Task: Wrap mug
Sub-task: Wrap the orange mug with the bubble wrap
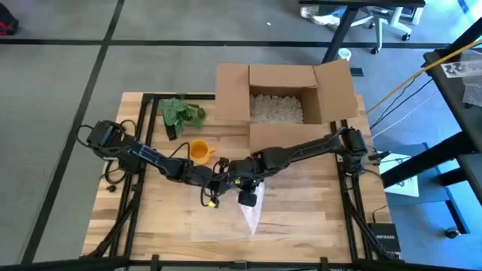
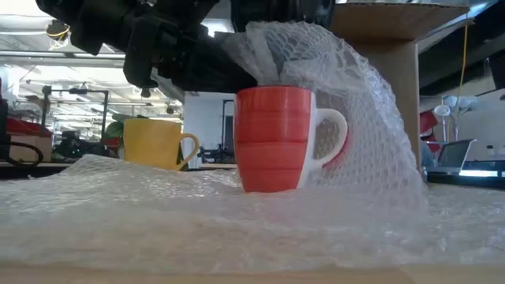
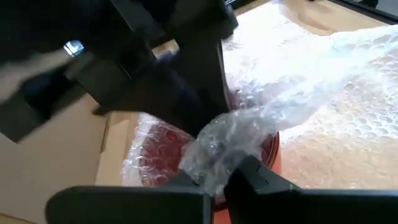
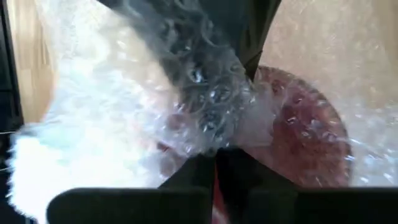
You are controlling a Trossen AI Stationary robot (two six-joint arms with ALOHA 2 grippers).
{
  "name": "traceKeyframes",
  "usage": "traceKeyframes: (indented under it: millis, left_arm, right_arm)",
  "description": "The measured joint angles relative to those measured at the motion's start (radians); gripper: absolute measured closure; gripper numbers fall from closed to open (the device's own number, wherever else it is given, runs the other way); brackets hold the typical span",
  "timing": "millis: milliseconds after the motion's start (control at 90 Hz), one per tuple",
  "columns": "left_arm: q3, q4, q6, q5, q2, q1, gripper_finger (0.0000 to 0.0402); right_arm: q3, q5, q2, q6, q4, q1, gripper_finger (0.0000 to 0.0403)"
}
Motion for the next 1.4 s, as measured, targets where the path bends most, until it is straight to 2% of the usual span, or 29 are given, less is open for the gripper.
traceKeyframes:
  millis: [256, 622, 844, 1022, 1400]
  left_arm:
    - [0.000, -0.005, 0.000, 0.000, 0.000, 0.000, 0.0402]
    - [0.000, -0.006, -0.001, 0.000, 0.001, 0.000, 0.0402]
    - [0.000, -0.006, -0.001, 0.000, 0.001, 0.000, 0.0402]
    - [0.000, -0.016, -0.001, -0.001, 0.001, 0.000, 0.0402]
    - [0.000, -0.029, 0.011, -0.010, -0.019, -0.021, 0.0402]
  right_arm:
    - [0.092, 0.027, -0.003, -0.006, -0.053, 0.037, 0.0403]
    - [0.103, 0.063, -0.008, 0.009, -0.019, 0.092, 0.0403]
    - [0.027, 0.067, -0.008, -0.012, 0.063, 0.058, 0.0403]
    - [-0.071, 0.020, -0.012, -0.014, 0.167, 0.019, 0.0403]
    - [-0.173, -0.016, -0.008, 0.004, 0.215, -0.003, 0.0403]
